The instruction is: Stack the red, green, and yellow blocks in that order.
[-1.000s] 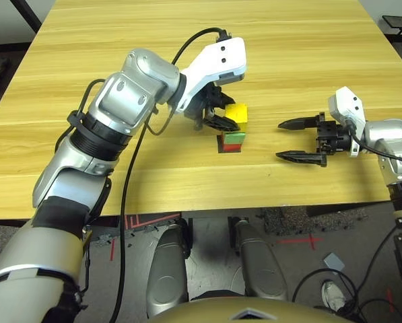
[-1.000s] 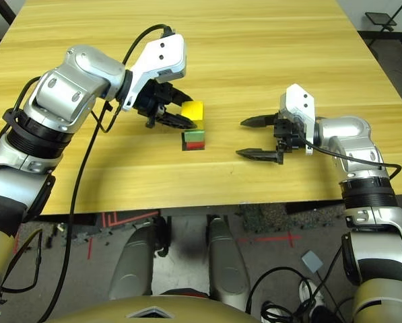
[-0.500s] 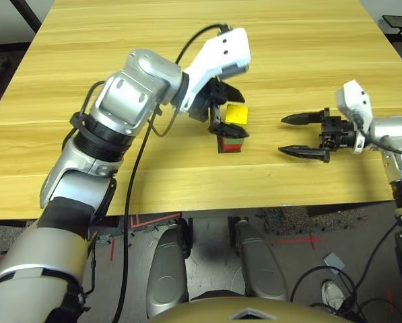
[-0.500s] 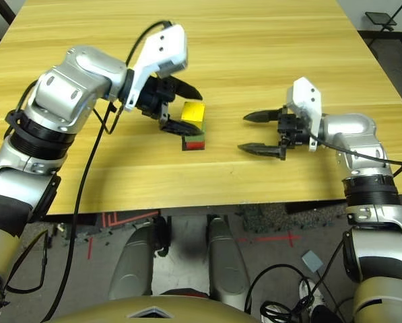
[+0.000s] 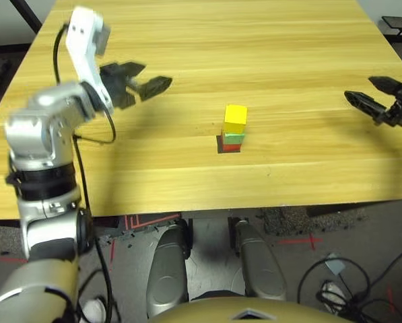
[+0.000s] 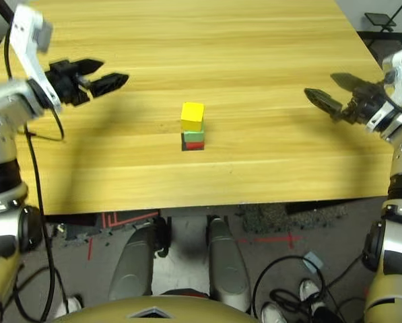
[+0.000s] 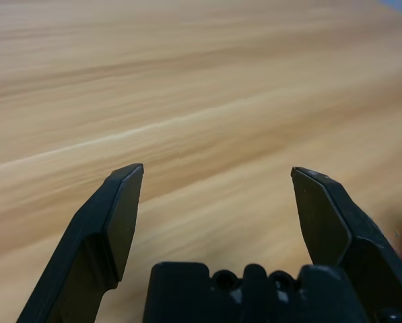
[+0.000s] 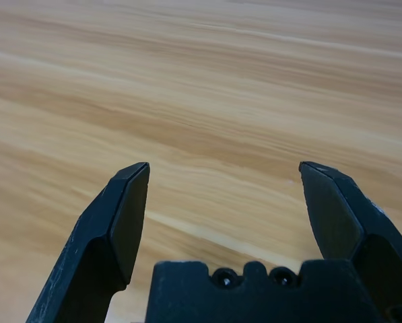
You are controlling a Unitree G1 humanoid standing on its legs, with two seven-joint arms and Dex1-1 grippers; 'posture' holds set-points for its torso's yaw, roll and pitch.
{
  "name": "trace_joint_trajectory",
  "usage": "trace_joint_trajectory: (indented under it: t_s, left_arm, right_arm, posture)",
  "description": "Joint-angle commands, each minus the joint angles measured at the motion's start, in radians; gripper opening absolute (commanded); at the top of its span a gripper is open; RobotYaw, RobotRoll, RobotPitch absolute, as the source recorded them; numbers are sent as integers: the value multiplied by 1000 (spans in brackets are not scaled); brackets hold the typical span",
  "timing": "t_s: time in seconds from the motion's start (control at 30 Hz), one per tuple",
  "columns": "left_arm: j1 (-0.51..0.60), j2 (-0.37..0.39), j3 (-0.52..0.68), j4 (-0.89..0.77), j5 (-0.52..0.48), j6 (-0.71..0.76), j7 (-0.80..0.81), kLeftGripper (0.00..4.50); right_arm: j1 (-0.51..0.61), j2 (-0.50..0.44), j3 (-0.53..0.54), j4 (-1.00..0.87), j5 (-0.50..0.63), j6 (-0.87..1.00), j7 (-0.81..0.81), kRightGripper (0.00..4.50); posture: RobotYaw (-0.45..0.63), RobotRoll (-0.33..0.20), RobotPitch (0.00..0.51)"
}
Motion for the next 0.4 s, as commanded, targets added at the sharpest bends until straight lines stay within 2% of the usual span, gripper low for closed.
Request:
trace_joint_trajectory:
  t_s: [0.03,0.2,0.4]
  left_arm:
    - [68,-33,32,40,49,-227,81,4475]
    - [107,-38,44,164,95,-480,142,4475]
    - [180,-38,53,252,111,-601,205,4475]
  right_arm:
    - [-15,-26,-47,142,-20,-107,-55,4500]
    - [-15,-46,-61,255,-33,-182,-99,4500]
    - [-15,-68,-91,331,-30,-246,-217,4500]
  posture:
    - [24,-5,245]
    - [6,-28,257]
    - [5,-31,260]
